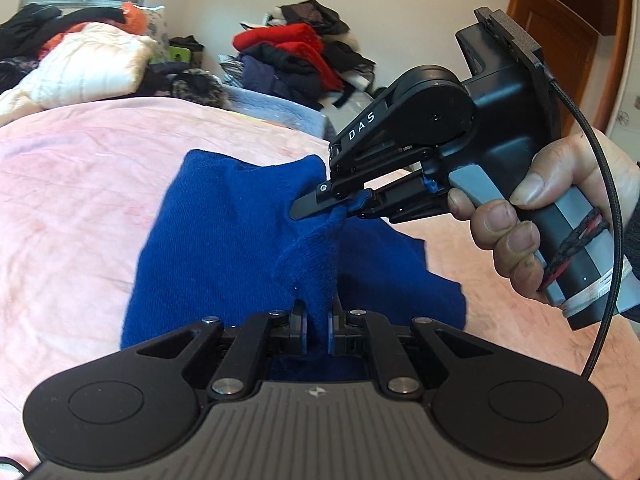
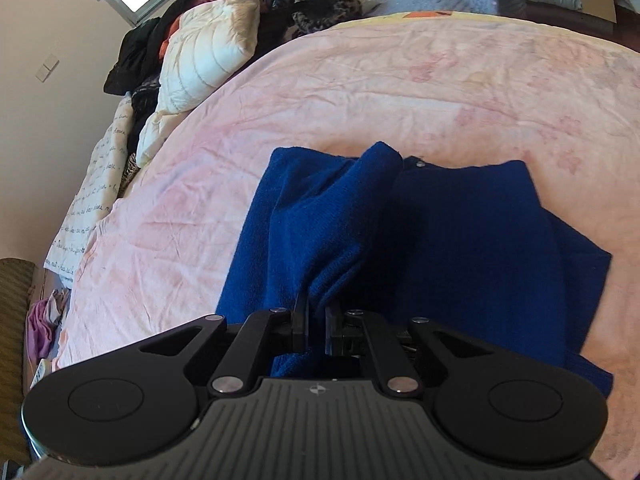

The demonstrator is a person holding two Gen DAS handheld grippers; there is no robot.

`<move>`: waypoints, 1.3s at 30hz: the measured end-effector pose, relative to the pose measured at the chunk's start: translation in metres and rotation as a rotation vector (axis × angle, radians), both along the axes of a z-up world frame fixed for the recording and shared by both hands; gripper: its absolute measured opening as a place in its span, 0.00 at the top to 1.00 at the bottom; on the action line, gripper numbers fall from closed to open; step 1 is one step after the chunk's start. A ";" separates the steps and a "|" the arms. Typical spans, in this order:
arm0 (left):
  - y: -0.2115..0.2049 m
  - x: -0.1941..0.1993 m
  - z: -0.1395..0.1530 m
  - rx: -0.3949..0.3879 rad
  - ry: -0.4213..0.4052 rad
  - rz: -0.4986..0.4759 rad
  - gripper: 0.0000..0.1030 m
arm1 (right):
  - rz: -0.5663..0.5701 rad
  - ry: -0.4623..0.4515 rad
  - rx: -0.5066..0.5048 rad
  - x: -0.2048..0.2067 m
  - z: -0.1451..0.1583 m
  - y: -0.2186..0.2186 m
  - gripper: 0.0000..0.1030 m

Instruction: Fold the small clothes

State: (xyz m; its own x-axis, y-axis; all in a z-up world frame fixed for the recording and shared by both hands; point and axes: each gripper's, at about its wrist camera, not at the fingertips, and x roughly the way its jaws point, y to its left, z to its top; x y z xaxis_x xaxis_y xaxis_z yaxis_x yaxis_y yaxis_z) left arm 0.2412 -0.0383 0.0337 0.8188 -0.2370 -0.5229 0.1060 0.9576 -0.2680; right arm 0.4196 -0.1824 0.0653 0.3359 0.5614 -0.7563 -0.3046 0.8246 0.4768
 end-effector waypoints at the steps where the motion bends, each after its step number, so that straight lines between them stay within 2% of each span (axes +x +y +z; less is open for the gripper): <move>1: -0.008 -0.001 -0.001 0.001 0.003 -0.014 0.92 | -0.007 -0.001 -0.006 -0.001 -0.001 -0.008 0.91; 10: -0.062 0.012 -0.008 0.001 0.037 -0.082 0.92 | -0.071 0.001 -0.008 -0.003 -0.011 -0.067 0.91; 20: -0.083 0.016 -0.017 0.011 0.073 -0.100 0.92 | -0.105 0.016 0.007 -0.004 -0.025 -0.102 0.92; 27: -0.096 0.033 -0.024 0.050 0.113 -0.126 0.91 | -0.143 0.047 0.064 -0.003 -0.040 -0.112 0.90; 28: -0.098 0.034 -0.026 0.067 0.110 -0.141 0.87 | -0.157 0.057 0.090 -0.003 -0.042 -0.114 0.87; 30: -0.101 0.029 -0.026 0.077 0.083 -0.205 0.64 | -0.189 0.072 0.145 -0.005 -0.044 -0.122 0.80; 31: -0.101 0.027 -0.026 0.069 0.072 -0.254 0.41 | -0.200 0.078 0.177 -0.008 -0.044 -0.126 0.76; 32: -0.098 0.022 -0.024 0.064 0.061 -0.294 0.26 | -0.209 0.076 0.203 -0.011 -0.043 -0.130 0.69; 35: -0.084 0.000 -0.016 0.091 0.010 -0.314 0.25 | -0.235 0.023 0.228 -0.031 -0.029 -0.142 0.66; 37: -0.063 -0.013 -0.007 0.066 -0.009 -0.310 0.24 | -0.229 -0.023 0.228 -0.051 -0.017 -0.149 0.66; 39: -0.040 -0.021 0.000 0.053 -0.019 -0.251 0.24 | -0.188 -0.039 0.228 -0.072 -0.011 -0.151 0.65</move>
State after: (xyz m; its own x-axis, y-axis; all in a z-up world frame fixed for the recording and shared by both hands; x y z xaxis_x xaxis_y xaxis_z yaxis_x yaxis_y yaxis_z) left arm 0.2205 -0.0783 0.0340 0.7474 -0.4072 -0.5249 0.3470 0.9131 -0.2142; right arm 0.3472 -0.3332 0.0541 0.4766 0.6405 -0.6021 -0.1780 0.7410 0.6474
